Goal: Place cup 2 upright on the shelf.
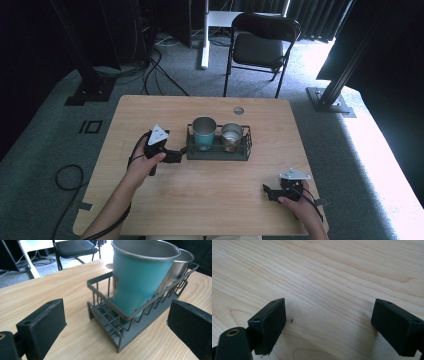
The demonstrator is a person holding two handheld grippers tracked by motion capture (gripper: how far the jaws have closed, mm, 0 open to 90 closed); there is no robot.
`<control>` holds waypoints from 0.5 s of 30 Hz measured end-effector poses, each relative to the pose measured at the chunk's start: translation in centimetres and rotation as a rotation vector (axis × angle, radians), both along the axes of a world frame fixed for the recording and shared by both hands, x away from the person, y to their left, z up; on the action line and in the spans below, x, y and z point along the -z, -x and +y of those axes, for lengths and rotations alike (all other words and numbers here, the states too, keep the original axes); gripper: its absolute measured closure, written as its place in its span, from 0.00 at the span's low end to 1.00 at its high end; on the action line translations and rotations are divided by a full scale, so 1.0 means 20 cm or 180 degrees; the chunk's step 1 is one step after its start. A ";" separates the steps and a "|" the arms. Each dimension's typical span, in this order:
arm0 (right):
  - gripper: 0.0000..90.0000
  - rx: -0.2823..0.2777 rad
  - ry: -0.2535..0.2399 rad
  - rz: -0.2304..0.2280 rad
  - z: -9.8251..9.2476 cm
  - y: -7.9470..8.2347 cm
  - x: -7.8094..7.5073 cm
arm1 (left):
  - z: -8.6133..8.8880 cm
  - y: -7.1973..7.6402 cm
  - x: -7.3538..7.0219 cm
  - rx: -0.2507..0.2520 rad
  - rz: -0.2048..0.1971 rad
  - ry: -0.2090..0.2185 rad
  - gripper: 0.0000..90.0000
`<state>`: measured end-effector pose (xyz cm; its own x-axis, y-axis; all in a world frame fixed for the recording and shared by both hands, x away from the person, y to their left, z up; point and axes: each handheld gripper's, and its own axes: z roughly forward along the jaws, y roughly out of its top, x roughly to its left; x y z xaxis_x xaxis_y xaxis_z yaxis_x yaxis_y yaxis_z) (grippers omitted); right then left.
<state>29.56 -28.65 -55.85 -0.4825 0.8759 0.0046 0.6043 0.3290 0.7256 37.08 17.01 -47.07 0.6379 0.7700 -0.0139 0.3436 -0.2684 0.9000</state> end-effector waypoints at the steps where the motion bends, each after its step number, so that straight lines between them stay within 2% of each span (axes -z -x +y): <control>1: 0.14 0.0000 0.0000 0.0000 0.00 0.00 0.00 | 0.01 0.01 0.00 -0.0014 0.0010 0.0015 0.03; 8: 0.14 -0.0001 0.0001 -0.0001 0.00 0.00 0.00 | 0.10 0.04 0.04 -0.0139 0.0070 0.0008 0.03; 15: 0.14 -0.0001 0.0001 -0.0001 0.00 0.00 0.00 | 0.20 0.11 0.13 -0.0256 0.0202 -0.0003 0.03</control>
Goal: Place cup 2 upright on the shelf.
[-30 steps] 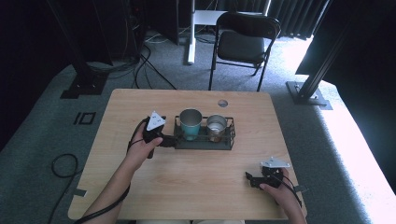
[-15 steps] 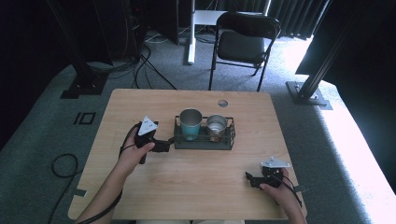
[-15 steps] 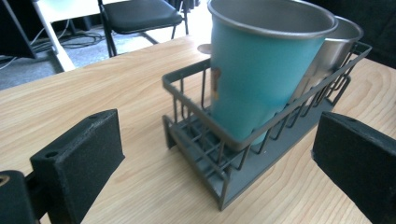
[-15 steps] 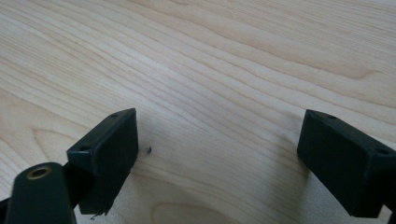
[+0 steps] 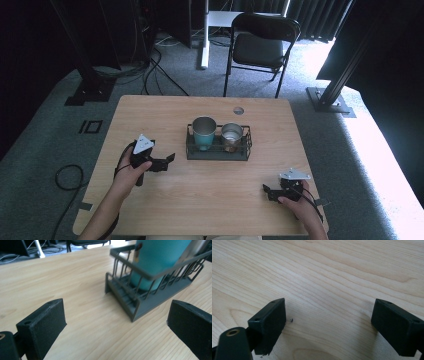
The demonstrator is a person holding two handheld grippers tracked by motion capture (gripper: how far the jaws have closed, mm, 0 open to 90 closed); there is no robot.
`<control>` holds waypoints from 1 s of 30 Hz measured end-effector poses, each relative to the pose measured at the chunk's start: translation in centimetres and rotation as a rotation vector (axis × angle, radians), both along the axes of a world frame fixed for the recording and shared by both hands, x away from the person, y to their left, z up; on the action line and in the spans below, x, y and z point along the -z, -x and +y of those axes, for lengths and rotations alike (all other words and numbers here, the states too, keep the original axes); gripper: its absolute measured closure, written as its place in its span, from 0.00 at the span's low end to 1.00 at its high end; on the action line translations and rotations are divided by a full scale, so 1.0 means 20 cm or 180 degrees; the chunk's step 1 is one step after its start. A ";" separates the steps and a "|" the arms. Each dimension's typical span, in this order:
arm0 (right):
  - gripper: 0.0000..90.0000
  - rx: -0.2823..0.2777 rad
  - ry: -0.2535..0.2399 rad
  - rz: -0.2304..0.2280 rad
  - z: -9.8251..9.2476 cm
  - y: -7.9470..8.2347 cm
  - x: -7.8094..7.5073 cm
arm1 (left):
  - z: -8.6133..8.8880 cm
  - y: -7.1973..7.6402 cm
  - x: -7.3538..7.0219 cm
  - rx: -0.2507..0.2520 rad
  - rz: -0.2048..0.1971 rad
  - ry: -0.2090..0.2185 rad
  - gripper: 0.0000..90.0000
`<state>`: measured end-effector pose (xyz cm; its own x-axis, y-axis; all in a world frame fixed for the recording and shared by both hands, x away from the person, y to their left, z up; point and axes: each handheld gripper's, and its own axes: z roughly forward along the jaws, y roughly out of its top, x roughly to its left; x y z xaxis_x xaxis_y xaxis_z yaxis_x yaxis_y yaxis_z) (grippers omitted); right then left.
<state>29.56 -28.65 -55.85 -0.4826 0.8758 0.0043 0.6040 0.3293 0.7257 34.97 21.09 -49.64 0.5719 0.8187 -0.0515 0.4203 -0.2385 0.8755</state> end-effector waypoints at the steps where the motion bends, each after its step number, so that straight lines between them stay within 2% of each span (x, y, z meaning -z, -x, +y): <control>1: 0.14 0.0000 0.0000 0.0000 0.00 0.00 0.00 | 0.00 0.00 0.00 0.0000 0.0000 0.0000 0.03; 6: 0.14 0.0000 0.0000 0.0000 0.00 0.00 0.00 | 0.07 0.06 0.06 -0.0096 0.0085 0.0004 0.03; 11: 0.14 0.0000 0.0000 0.0000 0.00 0.00 0.00 | 0.12 0.09 0.09 -0.0142 0.0102 -0.0013 0.03; 13: 0.14 -0.0001 0.0002 -0.0002 0.00 0.00 0.00 | 0.14 0.11 0.10 -0.0197 0.0114 0.0010 0.03; 14: 0.14 -0.0001 -0.0001 -0.0005 0.00 0.00 0.00 | 0.17 0.13 0.11 -0.0258 0.0137 -0.0035 0.03; 17: 0.14 -0.0004 0.0003 -0.0006 0.00 0.00 0.00 | 0.19 0.15 0.12 -0.0298 0.0144 -0.0033 0.03; 18: 0.14 -0.0004 0.0003 -0.0006 0.00 0.00 0.00 | 0.22 0.17 0.14 -0.0357 0.0192 -0.0033 0.03; 20: 0.14 -0.0005 0.0003 -0.0006 0.00 0.00 0.00 | 0.23 0.18 0.15 -0.0393 0.0207 -0.0040 0.03; 22: 0.14 -0.0004 0.0002 -0.0007 0.00 0.00 0.00 | 0.27 0.21 0.16 -0.0513 0.0227 -0.0084 0.03; 26: 0.14 -0.0005 0.0002 -0.0007 0.00 0.00 0.00 | 0.31 0.23 0.17 -0.0631 0.0272 -0.0080 0.03; 28: 0.14 -0.0005 0.0003 -0.0007 0.00 0.00 0.00 | 0.34 0.25 0.18 -0.0759 0.0295 -0.0111 0.03; 30: 0.14 -0.0006 0.0004 -0.0007 0.00 0.00 0.00 | 0.34 0.25 0.18 -0.0805 0.0325 -0.0153 0.03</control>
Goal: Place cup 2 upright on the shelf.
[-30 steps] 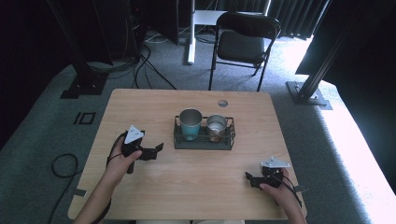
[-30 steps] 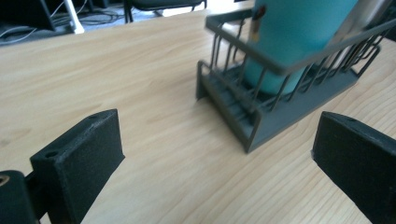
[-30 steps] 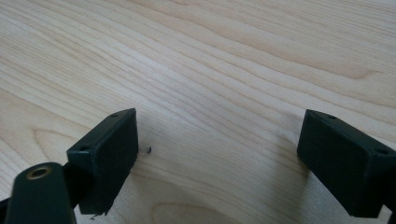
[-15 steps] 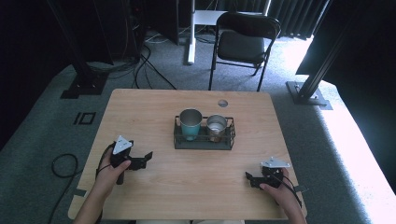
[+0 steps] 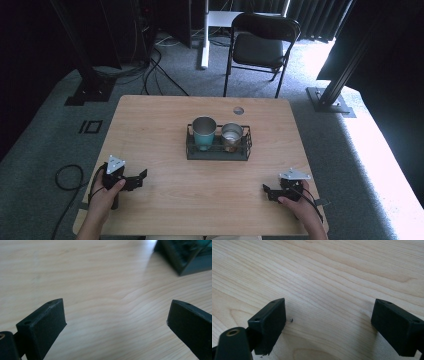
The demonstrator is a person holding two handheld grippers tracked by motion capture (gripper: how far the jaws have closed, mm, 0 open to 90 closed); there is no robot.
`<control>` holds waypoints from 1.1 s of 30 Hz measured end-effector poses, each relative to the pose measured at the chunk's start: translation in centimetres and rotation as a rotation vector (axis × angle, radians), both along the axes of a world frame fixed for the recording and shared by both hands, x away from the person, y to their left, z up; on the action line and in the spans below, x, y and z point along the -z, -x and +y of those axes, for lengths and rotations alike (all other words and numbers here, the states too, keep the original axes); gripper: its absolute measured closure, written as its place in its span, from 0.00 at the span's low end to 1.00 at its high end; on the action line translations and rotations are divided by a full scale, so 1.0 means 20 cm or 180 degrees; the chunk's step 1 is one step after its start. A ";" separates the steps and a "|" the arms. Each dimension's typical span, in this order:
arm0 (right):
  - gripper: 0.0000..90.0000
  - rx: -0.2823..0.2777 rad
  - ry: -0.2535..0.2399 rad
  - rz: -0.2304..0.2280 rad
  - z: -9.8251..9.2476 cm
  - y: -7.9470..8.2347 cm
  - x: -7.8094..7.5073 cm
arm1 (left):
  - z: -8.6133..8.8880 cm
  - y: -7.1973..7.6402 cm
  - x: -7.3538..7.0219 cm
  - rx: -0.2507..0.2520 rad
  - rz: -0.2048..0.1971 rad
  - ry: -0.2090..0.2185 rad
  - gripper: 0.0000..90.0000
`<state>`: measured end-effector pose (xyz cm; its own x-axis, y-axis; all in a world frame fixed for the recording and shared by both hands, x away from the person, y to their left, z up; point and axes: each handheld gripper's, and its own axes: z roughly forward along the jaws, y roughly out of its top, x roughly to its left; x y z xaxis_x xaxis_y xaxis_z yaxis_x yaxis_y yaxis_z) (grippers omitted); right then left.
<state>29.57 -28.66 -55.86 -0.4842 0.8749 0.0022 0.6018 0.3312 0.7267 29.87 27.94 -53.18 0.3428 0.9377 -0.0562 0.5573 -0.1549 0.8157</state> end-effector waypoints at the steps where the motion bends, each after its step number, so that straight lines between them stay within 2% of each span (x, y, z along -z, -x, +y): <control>1: 0.14 0.0001 0.0000 0.0000 0.00 0.00 0.00 | 0.01 0.01 0.00 -0.0012 0.0035 -0.0079 0.03; 3: 0.14 0.0001 0.0000 0.0000 0.00 0.00 0.00 | 0.02 0.02 0.00 -0.0134 0.0079 -0.0142 0.03; 4: 0.14 0.0000 0.0000 0.0000 0.00 0.00 0.00 | 0.04 0.02 0.00 -0.0329 0.0145 -0.0096 0.03; 5: 0.14 0.0000 0.0000 0.0000 0.00 0.00 0.00 | 0.04 0.02 0.00 -0.0329 0.0145 -0.0096 0.03; 6: 0.14 0.0000 -0.0001 0.0000 0.00 0.00 0.00 | 0.06 0.03 0.00 -0.0446 0.0173 -0.0129 0.03; 8: 0.14 0.0002 -0.0002 0.0000 0.00 0.00 0.00 | 0.08 0.04 0.00 -0.0530 0.0211 -0.0061 0.03; 16: 0.14 0.0001 -0.0002 0.0002 0.00 0.00 0.00 | 0.13 0.08 0.05 -0.0709 0.0345 -0.0049 0.03; 20: 0.14 0.0002 -0.0002 0.0001 0.00 0.00 0.00 | 0.14 0.09 0.08 -0.0738 0.0433 -0.0133 0.03; 26: 0.13 0.0001 -0.0001 0.0002 0.00 0.00 0.00 | 0.15 0.08 0.11 -0.0843 0.0546 -0.0151 0.03; 29: 0.13 0.0001 -0.0001 0.0003 0.00 0.00 0.00 | 0.17 0.08 0.12 -0.0916 0.0555 -0.0203 0.03; 33: 0.13 0.0001 -0.0002 0.0002 0.00 0.00 0.00 | 0.18 0.08 0.12 -0.0895 0.0561 -0.0245 0.03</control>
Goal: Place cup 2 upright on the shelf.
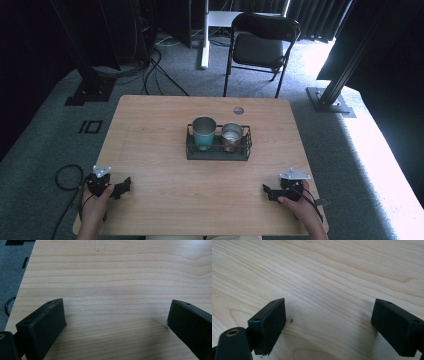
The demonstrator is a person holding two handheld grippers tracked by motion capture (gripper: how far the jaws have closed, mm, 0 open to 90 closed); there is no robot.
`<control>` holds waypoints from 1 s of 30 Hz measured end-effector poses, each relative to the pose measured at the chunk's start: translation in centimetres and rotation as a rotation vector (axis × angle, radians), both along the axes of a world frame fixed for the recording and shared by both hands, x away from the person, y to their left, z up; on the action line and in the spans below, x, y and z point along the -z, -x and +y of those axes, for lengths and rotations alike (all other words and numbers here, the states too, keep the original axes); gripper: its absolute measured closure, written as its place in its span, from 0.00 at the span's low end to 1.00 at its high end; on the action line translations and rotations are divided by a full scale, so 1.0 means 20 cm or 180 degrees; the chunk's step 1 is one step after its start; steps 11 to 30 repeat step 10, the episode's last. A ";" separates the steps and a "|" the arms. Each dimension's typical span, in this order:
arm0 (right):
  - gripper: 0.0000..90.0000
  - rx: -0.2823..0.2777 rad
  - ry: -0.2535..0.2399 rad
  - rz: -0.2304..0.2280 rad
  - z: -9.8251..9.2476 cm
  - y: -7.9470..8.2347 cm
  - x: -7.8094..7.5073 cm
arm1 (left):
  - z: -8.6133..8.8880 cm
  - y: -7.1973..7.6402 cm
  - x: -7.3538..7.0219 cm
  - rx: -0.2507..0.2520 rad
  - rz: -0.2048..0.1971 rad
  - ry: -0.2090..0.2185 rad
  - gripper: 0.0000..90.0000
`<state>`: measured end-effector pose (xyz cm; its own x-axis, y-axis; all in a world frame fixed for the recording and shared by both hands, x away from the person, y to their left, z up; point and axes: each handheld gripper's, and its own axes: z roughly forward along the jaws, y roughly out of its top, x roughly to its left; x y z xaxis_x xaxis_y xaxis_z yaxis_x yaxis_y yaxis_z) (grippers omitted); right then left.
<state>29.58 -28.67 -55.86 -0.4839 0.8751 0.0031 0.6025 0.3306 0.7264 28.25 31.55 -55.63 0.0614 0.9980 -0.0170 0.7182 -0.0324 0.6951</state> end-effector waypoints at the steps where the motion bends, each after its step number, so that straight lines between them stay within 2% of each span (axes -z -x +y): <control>1: 0.13 0.0000 0.0000 0.0000 0.00 0.00 0.00 | 0.00 0.00 0.00 0.0000 0.0000 0.0000 0.03; 2: 0.13 0.0000 0.0000 0.0000 0.00 0.00 0.00 | 0.00 0.00 0.00 0.0071 0.0018 -0.0068 0.03; 5: 0.13 0.0000 0.0000 0.0000 0.00 0.00 0.00 | -0.01 0.01 0.00 0.0075 0.0013 -0.0061 0.03; 9: 0.13 0.0000 0.0001 0.0001 0.00 0.00 0.00 | -0.02 0.02 0.00 0.0164 0.0015 -0.0065 0.03; 30: 0.13 0.0000 0.0001 0.0001 0.00 0.00 0.00 | -0.02 0.02 0.00 0.0164 0.0015 -0.0065 0.03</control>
